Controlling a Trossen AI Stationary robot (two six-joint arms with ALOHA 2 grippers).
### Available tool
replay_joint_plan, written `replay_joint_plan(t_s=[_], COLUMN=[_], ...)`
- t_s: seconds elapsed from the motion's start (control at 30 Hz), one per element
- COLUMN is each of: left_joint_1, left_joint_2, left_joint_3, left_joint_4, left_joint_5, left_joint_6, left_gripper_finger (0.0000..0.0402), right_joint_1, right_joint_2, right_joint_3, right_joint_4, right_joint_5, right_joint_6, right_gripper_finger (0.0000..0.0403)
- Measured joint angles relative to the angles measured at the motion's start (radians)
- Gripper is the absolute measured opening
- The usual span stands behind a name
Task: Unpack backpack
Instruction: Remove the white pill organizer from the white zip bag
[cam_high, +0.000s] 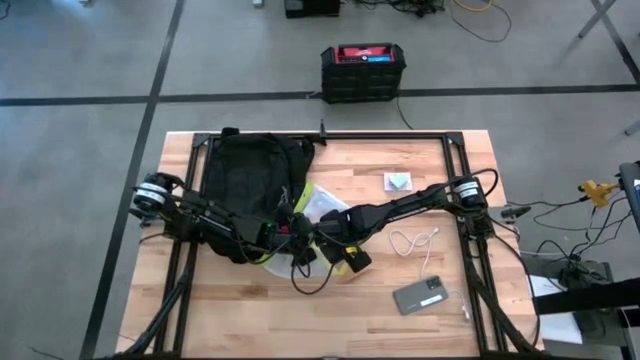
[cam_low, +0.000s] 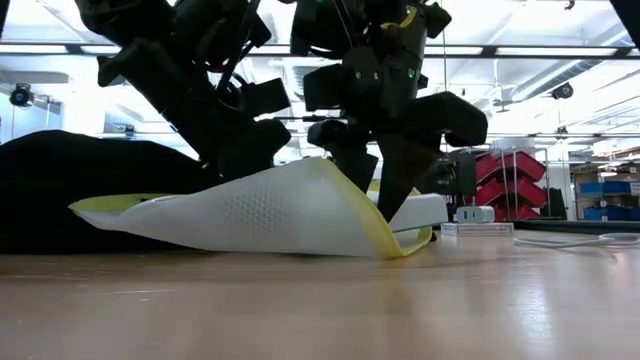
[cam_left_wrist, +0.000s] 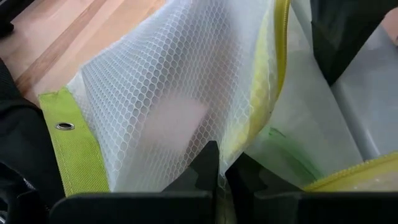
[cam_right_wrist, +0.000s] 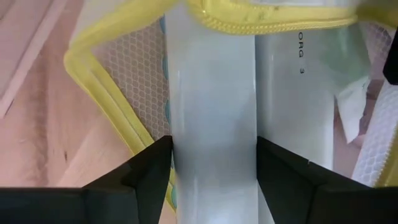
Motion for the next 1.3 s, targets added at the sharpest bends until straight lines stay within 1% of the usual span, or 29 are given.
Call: replay_joint_plan(t_s=[0.23, 0.4, 0.53, 0.63, 0.8, 0.97, 1.07, 1.2, 1.3], left_joint_1=[0.0, 0.0, 0.0, 0.0, -0.001, -0.012, -0.021, -0.025, -0.027], left_joint_2=[0.0, 0.0, 0.0, 0.0, 0.0, 0.0, 0.0, 0.0, 0.0], left_joint_3=[0.0, 0.0, 0.0, 0.0, 0.0, 0.0, -0.001, -0.002, -0.002], left_joint_4=[0.0, 0.001, 0.002, -0.002, -0.002, -0.001, -0.001, -0.003, -0.003], left_joint_5=[0.0, 0.0, 0.0, 0.004, 0.008, 0.016, 0.016, 0.018, 0.027], left_joint_6=[0.0, 0.0, 0.0, 0.0, 0.0, 0.0, 0.0, 0.0, 0.0], left_gripper_finger=[0.0, 0.0, 0.0, 0.0, 0.0, 0.0, 0.0, 0.0, 0.0], right_joint_1=[0.006, 0.016, 0.027, 0.029, 0.018, -0.032, -0.078, -0.15, -0.227], right_joint_2=[-0.006, -0.029, -0.058, -0.08, -0.1, -0.136, -0.184, -0.309, -0.42], right_joint_3=[0.002, 0.002, 0.003, 0.003, -0.002, -0.057, -0.11, -0.217, -0.298], right_joint_4=[-0.021, -0.075, -0.163, -0.269, -0.352, -0.446, -0.495, -0.49, -0.437], right_joint_5=[0.0, 0.0, 0.001, 0.001, 0.004, 0.026, 0.026, 0.027, 0.074], right_joint_6=[0.017, 0.068, 0.143, 0.199, 0.266, 0.309, 0.344, 0.367, 0.401], right_gripper_finger=[0.0182, 0.018, 0.0182, 0.0177, 0.017, 0.0171, 0.0173, 0.0168, 0.0165])
